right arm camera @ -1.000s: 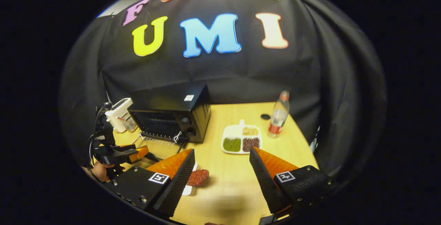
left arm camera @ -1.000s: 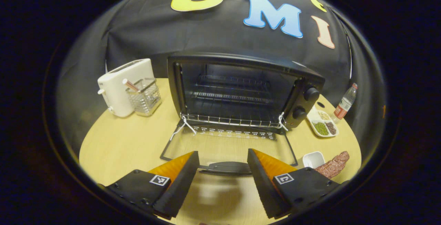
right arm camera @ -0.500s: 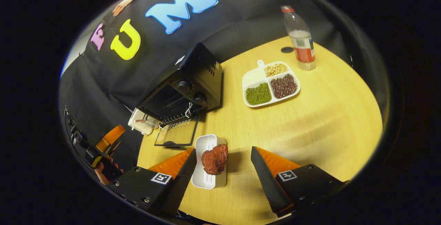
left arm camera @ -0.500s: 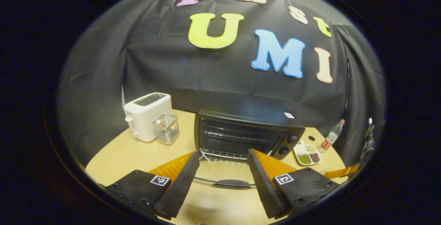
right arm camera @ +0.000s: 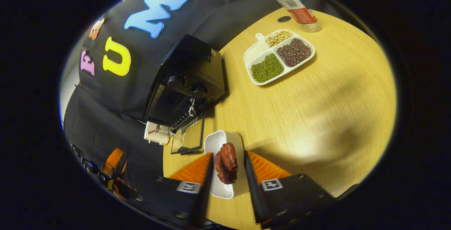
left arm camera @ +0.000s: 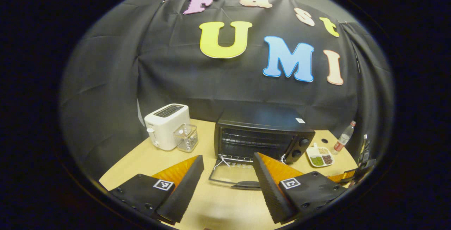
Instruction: Open the electric oven with the left hand, put the food in, and close the electric oven.
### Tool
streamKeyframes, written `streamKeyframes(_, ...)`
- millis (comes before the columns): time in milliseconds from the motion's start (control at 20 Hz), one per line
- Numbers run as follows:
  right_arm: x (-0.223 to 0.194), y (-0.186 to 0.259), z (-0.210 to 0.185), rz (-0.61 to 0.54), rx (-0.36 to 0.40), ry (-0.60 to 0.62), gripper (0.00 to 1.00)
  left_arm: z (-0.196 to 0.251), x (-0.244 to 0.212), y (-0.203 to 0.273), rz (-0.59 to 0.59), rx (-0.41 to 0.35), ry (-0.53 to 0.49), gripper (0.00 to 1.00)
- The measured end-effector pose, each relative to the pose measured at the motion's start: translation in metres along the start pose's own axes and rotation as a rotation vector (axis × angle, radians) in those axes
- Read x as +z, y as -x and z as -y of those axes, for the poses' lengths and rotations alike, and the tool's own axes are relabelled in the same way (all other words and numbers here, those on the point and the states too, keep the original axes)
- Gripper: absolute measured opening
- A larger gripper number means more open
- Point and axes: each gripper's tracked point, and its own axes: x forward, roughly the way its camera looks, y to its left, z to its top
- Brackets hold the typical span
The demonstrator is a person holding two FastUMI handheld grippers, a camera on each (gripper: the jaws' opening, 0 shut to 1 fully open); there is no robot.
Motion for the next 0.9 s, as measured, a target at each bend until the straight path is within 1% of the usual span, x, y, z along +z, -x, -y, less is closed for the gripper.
streamKeyframes(50,-0.003,0.003,-0.003,-0.004,0.022,-0.035,0.35,-0.003,-0.001,0.002,0.000,0.005,0.003,0.94)
streamKeyframes(100,-0.006,0.005,-0.006,-0.020,0.043,-0.056,0.35,-0.006,0.000,0.004,0.002,0.008,0.005,0.94)
streamKeyframes(150,0.010,0.020,0.000,-0.005,0.046,-0.072,0.25,-0.007,-0.001,0.005,0.002,0.010,0.008,0.94)
streamKeyframes(200,0.003,0.004,-0.003,-0.005,0.056,-0.080,0.13,-0.008,0.000,0.005,0.000,0.012,0.008,0.94)
streamKeyframes(250,0.000,0.001,-0.005,0.000,0.051,-0.089,0.13,-0.010,0.001,0.004,0.002,0.015,0.007,0.94)
streamKeyframes(300,-0.001,0.001,-0.008,-0.003,0.063,-0.088,0.08,-0.011,0.002,0.004,0.004,0.013,0.011,0.97)
streamKeyframes(350,-0.004,0.002,-0.012,-0.009,0.078,-0.092,0.08,-0.009,0.002,0.004,0.004,0.009,0.015,0.94)
streamKeyframes(550,0.000,0.011,-0.022,0.014,0.112,-0.119,0.07,-0.011,0.008,0.008,0.019,-0.002,0.020,0.94)
streamKeyframes(600,0.003,0.014,-0.026,0.026,0.123,-0.134,0.07,-0.012,0.010,0.008,0.021,-0.007,0.024,0.92)
streamKeyframes(650,0.005,0.018,-0.031,0.039,0.138,-0.151,0.07,-0.012,0.012,0.009,0.026,-0.012,0.027,0.92)
streamKeyframes(700,0.009,0.022,-0.039,0.052,0.164,-0.174,0.08,-0.011,0.017,0.010,0.037,-0.018,0.029,0.94)
streamKeyframes(750,0.012,0.027,-0.050,0.067,0.198,-0.202,0.07,-0.010,0.021,0.011,0.051,-0.029,0.028,0.92)
streamKeyframes(800,0.016,0.030,-0.059,0.081,0.221,-0.224,0.07,-0.008,0.024,0.012,0.066,-0.042,0.021,0.97)
streamKeyframes(900,0.022,0.034,-0.078,0.112,0.275,-0.246,0.07,-0.006,0.032,0.016,0.090,-0.066,0.008,0.92)
